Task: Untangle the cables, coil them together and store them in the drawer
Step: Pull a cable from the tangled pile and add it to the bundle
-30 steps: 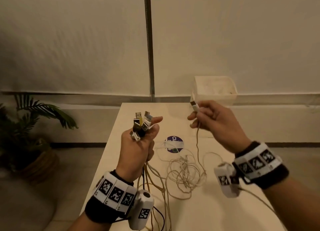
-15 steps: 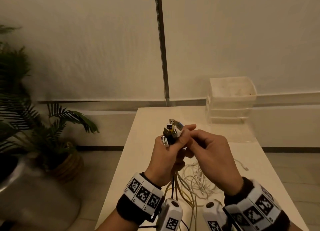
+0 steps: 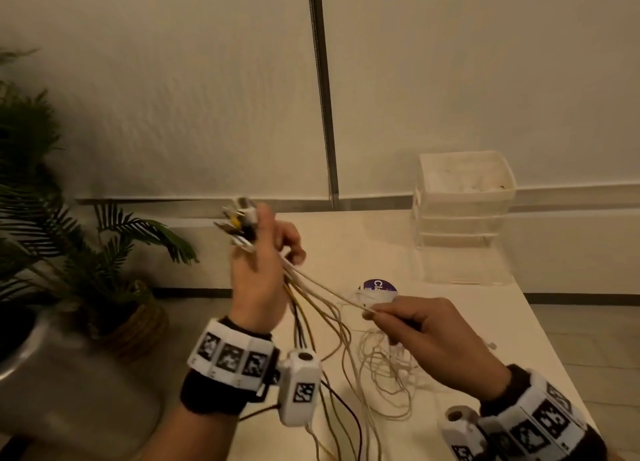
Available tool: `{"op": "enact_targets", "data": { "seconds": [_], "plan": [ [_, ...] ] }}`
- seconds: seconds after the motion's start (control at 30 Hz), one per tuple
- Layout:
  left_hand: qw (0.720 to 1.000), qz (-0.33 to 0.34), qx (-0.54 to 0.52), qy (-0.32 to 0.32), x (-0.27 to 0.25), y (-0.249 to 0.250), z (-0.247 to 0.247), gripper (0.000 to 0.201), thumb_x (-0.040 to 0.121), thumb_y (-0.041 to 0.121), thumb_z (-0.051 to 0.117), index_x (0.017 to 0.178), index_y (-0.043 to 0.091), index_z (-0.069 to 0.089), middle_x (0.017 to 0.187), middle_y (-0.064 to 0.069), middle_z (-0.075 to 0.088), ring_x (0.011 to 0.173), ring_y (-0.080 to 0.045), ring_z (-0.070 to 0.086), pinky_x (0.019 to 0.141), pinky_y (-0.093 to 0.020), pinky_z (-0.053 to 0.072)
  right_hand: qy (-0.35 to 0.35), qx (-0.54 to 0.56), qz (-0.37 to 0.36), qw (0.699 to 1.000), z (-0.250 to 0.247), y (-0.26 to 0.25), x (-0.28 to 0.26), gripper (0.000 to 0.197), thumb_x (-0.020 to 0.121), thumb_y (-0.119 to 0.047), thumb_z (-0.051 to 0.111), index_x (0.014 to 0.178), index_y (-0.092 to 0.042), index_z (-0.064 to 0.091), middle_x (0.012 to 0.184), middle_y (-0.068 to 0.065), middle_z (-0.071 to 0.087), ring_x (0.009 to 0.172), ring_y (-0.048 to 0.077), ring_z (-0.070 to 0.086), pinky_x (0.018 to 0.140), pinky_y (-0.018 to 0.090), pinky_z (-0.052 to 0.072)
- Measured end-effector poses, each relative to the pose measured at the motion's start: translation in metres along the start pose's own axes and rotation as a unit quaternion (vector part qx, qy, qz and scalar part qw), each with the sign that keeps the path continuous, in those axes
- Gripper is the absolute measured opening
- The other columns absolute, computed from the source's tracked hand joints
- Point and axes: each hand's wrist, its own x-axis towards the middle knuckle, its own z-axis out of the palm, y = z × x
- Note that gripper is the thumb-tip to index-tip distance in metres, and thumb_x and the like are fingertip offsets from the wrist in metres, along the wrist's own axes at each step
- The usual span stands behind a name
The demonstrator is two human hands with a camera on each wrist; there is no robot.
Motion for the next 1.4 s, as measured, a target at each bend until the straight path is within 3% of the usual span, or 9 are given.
{"op": "enact_targets", "data": {
  "seconds": [0.07,0.23,0.43,0.57,0.77,0.87,1.03,1.27,1.4],
  "plan": [
    [0.998,-0.001,-0.057,0.025,0.015,0.02,-0.015,0.048,0.098,0.045,0.045,0.057,0.023,0.054,0.06,0.002,0.054,0.055,-0.013,0.053,0.053,-0.03,0.052,-0.037,-0.014,0.029,0.999,-0.016,0.019,-0.006,0.017,0.088,-0.032,0.059,0.088,-0.029,0.075,0.072,-0.011,0.069,0.065,0.007,0.062,0.064,0.018,0.048],
    [0.998,-0.024,-0.037,-0.044,0.028,0.044,-0.041,0.044,0.094,0.054,0.041,0.063,0.023,0.037,0.052,0.008,0.027,0.038,-0.004,0.021,0.034,-0.015,0.017,-0.018,-0.077,0.075,0.994,-0.049,0.05,-0.001,0.023,0.093,-0.02,0.058,0.078,-0.032,0.069,0.068,0.003,0.062,0.06,0.016,0.054,0.057,0.022,0.041],
    [0.957,0.021,0.215,-0.194,-0.005,-0.005,0.001,0.016,0.093,0.015,0.058,0.078,0.02,0.061,0.052,0.013,0.053,0.042,0.003,0.045,0.043,-0.01,0.036,0.052,-0.094,0.026,0.994,-0.057,0.039,0.032,0.018,0.095,-0.014,0.057,0.082,-0.02,0.068,0.075,-0.002,0.067,0.067,0.014,0.055,0.063,0.022,0.043],
    [0.927,0.087,0.299,-0.207,-0.011,-0.042,0.031,0.018,0.091,0.014,0.066,0.108,0.017,0.071,0.1,0.016,0.073,0.098,0.005,0.065,0.084,-0.012,0.048,0.037,-0.104,-0.043,0.993,-0.047,0.013,0.05,0.016,0.094,-0.012,0.058,0.085,-0.016,0.07,0.076,-0.025,0.064,0.069,-0.001,0.057,0.063,0.01,0.039],
    [0.896,0.12,0.374,-0.208,0.002,-0.048,0.042,0.034,0.088,-0.004,0.057,0.081,0.029,0.065,0.072,0.017,0.067,0.069,0.001,0.061,0.062,-0.014,0.043,0.025,-0.076,-0.047,0.996,-0.043,-0.007,0.056,0.02,0.096,-0.01,0.052,0.089,-0.019,0.068,0.064,-0.016,0.058,0.064,0.002,0.054,0.061,0.009,0.039],
    [0.894,0.144,0.39,-0.167,0.007,-0.046,0.035,0.035,0.088,0.002,0.053,0.077,0.033,0.064,0.066,0.018,0.064,0.065,-0.005,0.059,0.059,-0.021,0.044,0.002,-0.061,-0.044,0.997,-0.04,-0.001,0.048,0.019,0.098,-0.014,0.05,0.095,-0.02,0.067,0.065,-0.012,0.054,0.064,0.005,0.054,0.062,0.016,0.042],
    [0.982,0.009,0.184,0.038,0.035,-0.02,0.009,0.026,0.097,0.025,0.057,0.07,0.026,0.059,0.052,0.008,0.048,0.044,-0.01,0.039,0.045,-0.027,0.03,-0.03,-0.059,0.018,0.998,-0.044,0.023,0.034,0.021,0.099,-0.014,0.049,0.09,-0.019,0.067,0.062,-0.012,0.056,0.06,0.002,0.051,0.06,0.011,0.038],
    [0.944,0.068,0.275,0.171,0.045,-0.02,-0.023,0.016,0.092,0.04,0.062,0.079,0.03,0.063,0.065,0.007,0.057,0.066,-0.022,0.058,0.064,-0.039,0.044,-0.02,-0.103,0.059,0.993,-0.063,0.038,0.047,0.022,0.098,-0.013,0.05,0.087,-0.017,0.068,0.059,-0.015,0.056,0.06,0.003,0.049,0.062,0.021,0.041],
    [0.907,0.124,0.386,-0.11,0.011,-0.029,0.011,0.039,0.095,0.005,0.054,0.117,0.036,0.061,0.095,0.016,0.068,0.087,0.002,0.065,0.076,-0.017,0.051,-0.041,-0.121,0.043,0.991,-0.062,0.022,0.056,0.024,0.097,-0.013,0.051,0.082,-0.022,0.068,0.056,-0.015,0.054,0.056,0.003,0.047,0.057,0.016,0.036]
  ]
}}
